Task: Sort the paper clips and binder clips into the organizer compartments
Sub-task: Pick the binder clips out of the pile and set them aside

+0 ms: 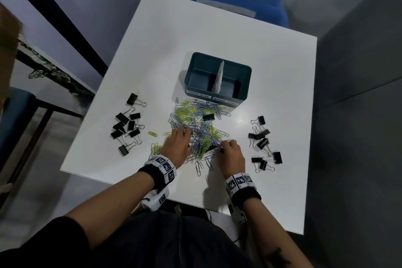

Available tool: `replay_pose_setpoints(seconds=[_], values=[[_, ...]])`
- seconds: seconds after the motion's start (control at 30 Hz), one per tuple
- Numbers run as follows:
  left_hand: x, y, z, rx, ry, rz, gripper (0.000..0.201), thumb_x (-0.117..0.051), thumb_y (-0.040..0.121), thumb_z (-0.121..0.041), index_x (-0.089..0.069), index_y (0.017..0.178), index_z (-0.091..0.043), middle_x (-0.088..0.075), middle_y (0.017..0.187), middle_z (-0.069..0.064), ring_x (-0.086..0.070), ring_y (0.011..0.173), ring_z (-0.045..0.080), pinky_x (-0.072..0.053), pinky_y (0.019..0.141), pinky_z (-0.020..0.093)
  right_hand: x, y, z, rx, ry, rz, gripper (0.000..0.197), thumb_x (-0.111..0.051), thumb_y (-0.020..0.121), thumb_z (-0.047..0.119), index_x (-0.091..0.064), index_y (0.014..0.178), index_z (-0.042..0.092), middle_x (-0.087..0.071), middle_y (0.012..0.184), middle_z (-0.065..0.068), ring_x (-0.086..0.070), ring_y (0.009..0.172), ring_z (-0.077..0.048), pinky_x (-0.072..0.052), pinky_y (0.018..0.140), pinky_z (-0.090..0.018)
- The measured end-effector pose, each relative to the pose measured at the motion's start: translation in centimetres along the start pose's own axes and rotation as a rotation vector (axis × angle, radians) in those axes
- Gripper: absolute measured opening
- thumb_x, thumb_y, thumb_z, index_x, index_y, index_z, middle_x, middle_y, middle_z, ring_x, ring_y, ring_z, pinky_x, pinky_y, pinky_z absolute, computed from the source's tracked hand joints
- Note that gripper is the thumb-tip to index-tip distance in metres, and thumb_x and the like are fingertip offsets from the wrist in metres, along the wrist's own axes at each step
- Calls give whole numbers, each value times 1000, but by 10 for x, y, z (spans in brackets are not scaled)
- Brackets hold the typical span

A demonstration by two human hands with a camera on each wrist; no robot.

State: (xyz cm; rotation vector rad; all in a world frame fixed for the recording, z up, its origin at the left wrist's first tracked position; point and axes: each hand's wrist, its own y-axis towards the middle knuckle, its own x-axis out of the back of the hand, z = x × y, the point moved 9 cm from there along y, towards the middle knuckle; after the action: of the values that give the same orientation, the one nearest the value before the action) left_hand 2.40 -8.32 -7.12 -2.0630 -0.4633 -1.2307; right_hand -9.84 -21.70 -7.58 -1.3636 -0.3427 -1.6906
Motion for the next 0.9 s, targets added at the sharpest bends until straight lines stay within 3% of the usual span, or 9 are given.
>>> replay_pose_setpoints(seconds=[0.1,0.17,0.33,0.43,0.53,0.63,0.7,0.77,0.9], values=[[-2,2,-4,-63,26,-5,60,-68,78,-14,-39,130,-8,-46,125,15,-47,107,33,-53,70,41,4,5,3,11,34,-12,24,-63,77,-2,-62,99,7,-58,101,-15,-56,90,-36,-47,59,-38],[0,1,-4,-73,-4,-18,61,-68,76,-12,-41,130,-6,-47,124,16,-47,108,33,-54,69,42,10,7,2,-5,112,-32,20,-65,78,2,-63,97,8,-60,98,-13,-58,85,-35,-47,62,-37],[18,-3,5,-36,-228,-82,60,-64,75,-13,-44,131,-14,-44,121,6,-44,109,22,-51,73,37,34,9,-20,-138,378,-92,14,-73,78,13,-67,90,15,-64,87,-1,-62,77,-16,-54,72,-29],[35,-8,11,-87,-329,-116,60,-62,73,-8,-46,129,-20,-47,115,0,-42,106,16,-48,77,35,48,8,-43,-214,513,-101,17,-72,76,7,-69,88,18,-69,83,2,-65,75,-8,-55,75,-25],[48,-9,18,-135,-404,-94,61,-62,74,-5,-48,131,-22,-52,116,-1,-44,105,13,-41,83,29,62,10,-63,-212,505,-146,21,-70,74,3,-69,87,19,-70,81,1,-68,76,-14,-54,72,-24],[61,-10,29,-145,-543,-104,59,-67,76,-1,-53,129,-23,-57,107,-3,-56,92,10,-48,79,23,77,13,-84,-239,506,-231,24,-66,74,0,-69,86,20,-70,85,-1,-68,76,-17,-57,75,-36],[67,-10,41,-84,-684,-104,55,-70,76,-1,-58,124,-24,-62,104,-4,-61,96,7,-52,85,20,87,17,-96,-265,472,-273,23,-66,74,-1,-70,88,17,-70,90,-4,-67,82,-20,-56,83,-39],[67,-8,53,10,-812,-69,50,-70,79,-3,-58,122,-27,-65,106,-3,-62,101,6,-52,89,21,93,21,-104,-288,407,-270,24,-64,75,-1,-70,92,13,-70,93,-8,-65,89,-24,-52,89,-36],[62,-1,63,120,-891,-4,36,-62,87,-7,-62,119,-22,-66,113,0,-64,103,14,-54,91,33,95,29,-114,-294,305,-251,28,-60,75,-4,-70,95,12,-67,94,-11,-63,91,-29,-51,85,-36]])
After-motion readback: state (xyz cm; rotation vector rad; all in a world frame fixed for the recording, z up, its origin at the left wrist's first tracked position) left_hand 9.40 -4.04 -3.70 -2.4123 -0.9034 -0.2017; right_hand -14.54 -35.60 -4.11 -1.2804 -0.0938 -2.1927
